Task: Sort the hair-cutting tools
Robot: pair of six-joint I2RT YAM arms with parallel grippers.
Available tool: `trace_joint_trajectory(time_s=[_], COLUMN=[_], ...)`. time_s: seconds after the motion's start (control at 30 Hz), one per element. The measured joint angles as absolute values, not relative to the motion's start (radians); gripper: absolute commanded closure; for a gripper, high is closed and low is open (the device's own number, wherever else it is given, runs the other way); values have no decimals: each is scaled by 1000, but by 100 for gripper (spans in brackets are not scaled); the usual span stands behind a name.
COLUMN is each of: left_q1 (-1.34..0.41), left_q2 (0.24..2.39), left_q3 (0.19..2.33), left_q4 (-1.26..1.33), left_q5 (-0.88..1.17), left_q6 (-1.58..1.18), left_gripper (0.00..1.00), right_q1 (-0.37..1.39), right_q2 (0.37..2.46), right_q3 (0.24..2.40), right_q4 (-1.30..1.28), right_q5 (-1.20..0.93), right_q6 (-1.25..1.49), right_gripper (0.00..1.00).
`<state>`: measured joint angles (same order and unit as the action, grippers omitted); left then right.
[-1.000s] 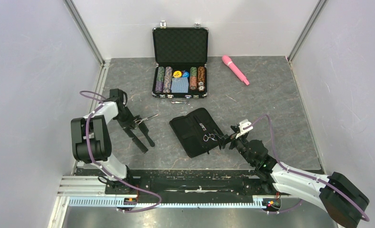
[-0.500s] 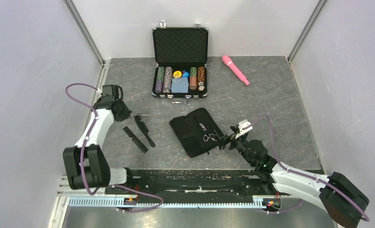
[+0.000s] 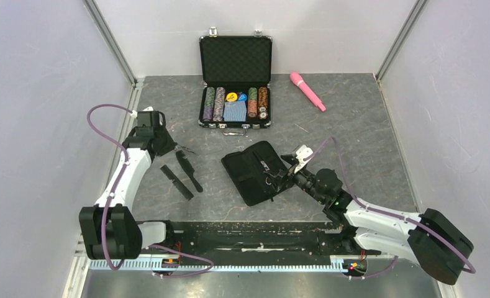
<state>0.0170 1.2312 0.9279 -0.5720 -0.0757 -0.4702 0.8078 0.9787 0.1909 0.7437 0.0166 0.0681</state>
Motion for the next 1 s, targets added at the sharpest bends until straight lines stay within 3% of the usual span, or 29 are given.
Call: trace_joint_trajectory(time_s=[0.57,1.0], left_q1=[-93,-168], left_q2=[1126,1049], left_q3=[972,1003], left_q4=[-567,-511], left_q5=[-12,240], left_q6=[-500,-513], left_gripper=[98,98], right_q1=[840,842], right_q2=[1223,1258], right_q3=[402,540], right_q4=[829,672], right_q5=[-129,-102], right_q6=[-47,-97], right_gripper=[12,12])
